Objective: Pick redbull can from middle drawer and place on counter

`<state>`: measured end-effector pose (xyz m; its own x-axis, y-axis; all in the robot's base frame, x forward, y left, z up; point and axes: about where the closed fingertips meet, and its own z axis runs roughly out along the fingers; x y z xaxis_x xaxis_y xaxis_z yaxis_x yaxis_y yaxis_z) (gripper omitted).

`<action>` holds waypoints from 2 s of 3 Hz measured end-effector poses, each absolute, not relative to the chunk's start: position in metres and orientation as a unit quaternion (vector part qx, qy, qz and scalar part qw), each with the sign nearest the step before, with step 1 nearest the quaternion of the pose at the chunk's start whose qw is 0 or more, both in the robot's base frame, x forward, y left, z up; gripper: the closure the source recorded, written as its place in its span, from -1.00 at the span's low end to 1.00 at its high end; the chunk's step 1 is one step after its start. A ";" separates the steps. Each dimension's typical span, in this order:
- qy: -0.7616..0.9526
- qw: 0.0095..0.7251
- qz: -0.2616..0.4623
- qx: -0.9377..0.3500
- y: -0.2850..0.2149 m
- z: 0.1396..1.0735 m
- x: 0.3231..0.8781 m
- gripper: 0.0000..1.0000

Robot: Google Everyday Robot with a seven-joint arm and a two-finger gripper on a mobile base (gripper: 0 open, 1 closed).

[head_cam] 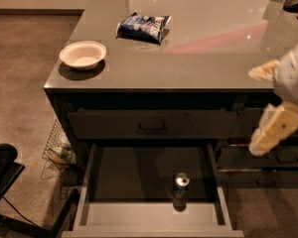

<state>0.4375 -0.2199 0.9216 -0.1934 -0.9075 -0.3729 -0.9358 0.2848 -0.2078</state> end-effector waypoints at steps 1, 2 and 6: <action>0.757 0.271 0.110 -0.584 -0.216 0.844 0.428 -1.00; 0.731 0.355 0.203 -0.546 -0.187 0.764 0.427 -1.00; 0.677 0.542 0.243 -0.434 -0.193 0.712 0.462 -1.00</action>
Offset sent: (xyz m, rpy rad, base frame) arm 0.0231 -0.0065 -0.1517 0.9329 -0.7283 0.0411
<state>0.4617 -0.1932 0.7123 -0.0360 -0.3251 -0.9450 -0.8519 0.5043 -0.1411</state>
